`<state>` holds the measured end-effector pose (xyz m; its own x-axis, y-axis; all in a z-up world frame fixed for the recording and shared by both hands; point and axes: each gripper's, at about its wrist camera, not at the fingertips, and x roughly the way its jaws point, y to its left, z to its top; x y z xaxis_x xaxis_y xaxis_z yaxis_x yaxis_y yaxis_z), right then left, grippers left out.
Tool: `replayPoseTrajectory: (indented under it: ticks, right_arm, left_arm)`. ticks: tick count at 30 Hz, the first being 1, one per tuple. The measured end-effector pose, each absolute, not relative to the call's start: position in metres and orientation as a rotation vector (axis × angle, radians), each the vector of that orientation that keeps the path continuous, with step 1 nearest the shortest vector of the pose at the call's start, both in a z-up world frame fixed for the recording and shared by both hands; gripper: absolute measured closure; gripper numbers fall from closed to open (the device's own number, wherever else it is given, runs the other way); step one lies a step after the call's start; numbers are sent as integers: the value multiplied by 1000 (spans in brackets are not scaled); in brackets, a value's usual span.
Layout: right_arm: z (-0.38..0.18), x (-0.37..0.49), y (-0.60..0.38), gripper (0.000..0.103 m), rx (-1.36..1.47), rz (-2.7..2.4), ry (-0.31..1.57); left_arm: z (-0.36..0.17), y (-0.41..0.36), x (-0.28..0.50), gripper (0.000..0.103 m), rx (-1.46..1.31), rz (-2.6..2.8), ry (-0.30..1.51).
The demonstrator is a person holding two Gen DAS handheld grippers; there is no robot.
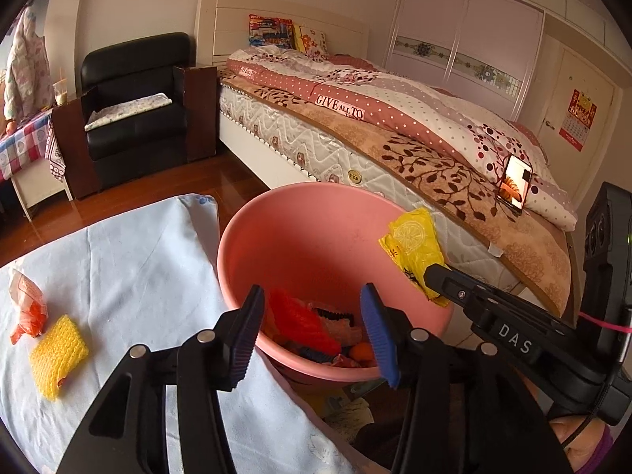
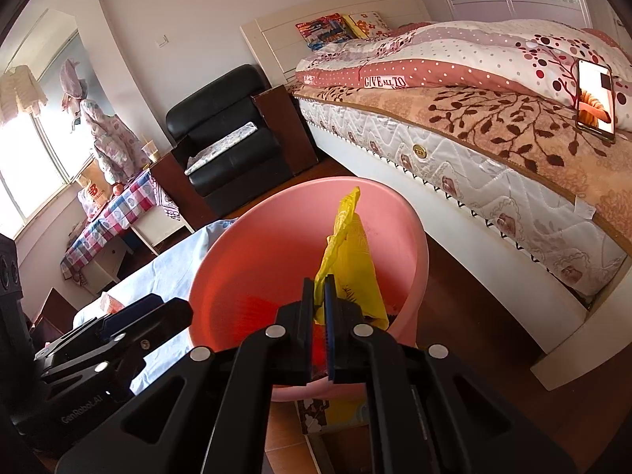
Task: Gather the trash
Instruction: 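Open both tools to drop the red net and yellow bag into the bucket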
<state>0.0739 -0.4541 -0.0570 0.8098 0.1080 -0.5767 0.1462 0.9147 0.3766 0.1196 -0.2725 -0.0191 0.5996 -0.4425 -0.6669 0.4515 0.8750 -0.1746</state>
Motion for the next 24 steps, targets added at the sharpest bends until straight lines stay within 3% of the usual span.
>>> replayPoseTrajectory:
  ticks: [7,8,11,12,24]
  right_arm:
    - [-58,76,-453,97,423,-40,638]
    - [-58,77,-453,94,422,-36,641]
    - [-56,76,-452,69,420,-32,634]
    - [-54,75,-451,66,418,-33,629]
    - [-32,52,-420,65,396,-13,591]
  left_arm:
    - [-16,-263,119,52,-11,-520,775]
    - [-16,-262,118,52,-12,-521,774]
    - [-14,-257,115,52,-18,-526,773]
    - [-14,-256,114,52,-19,-527,772]
    - [6,-220,95,52,-65,-516,731]
